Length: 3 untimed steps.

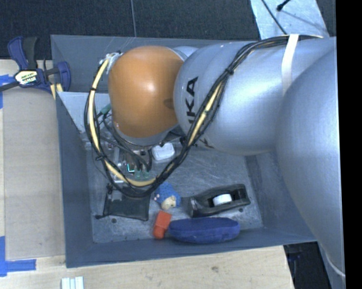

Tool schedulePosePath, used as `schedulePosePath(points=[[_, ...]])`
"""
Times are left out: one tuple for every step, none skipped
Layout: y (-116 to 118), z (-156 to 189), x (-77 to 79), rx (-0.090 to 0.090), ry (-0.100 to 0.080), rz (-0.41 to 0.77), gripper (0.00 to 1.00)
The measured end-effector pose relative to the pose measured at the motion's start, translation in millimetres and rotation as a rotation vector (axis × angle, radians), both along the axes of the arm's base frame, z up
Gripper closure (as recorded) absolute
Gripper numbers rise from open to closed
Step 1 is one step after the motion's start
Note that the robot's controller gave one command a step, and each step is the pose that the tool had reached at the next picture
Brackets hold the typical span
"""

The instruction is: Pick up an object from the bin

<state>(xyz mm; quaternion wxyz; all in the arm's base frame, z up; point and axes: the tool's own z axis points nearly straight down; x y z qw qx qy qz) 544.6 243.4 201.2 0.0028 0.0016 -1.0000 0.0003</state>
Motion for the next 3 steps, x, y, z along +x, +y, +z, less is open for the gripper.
schedulePosePath(points=[[-94, -135, 14.6, -0.001, -0.002, 0.262, 0.0], [-91, -130, 16.0, 0.002, -0.009, 0.263, 1.0], [-90, -11, -5.3, 0.003, -0.017, 0.28, 1.0]])
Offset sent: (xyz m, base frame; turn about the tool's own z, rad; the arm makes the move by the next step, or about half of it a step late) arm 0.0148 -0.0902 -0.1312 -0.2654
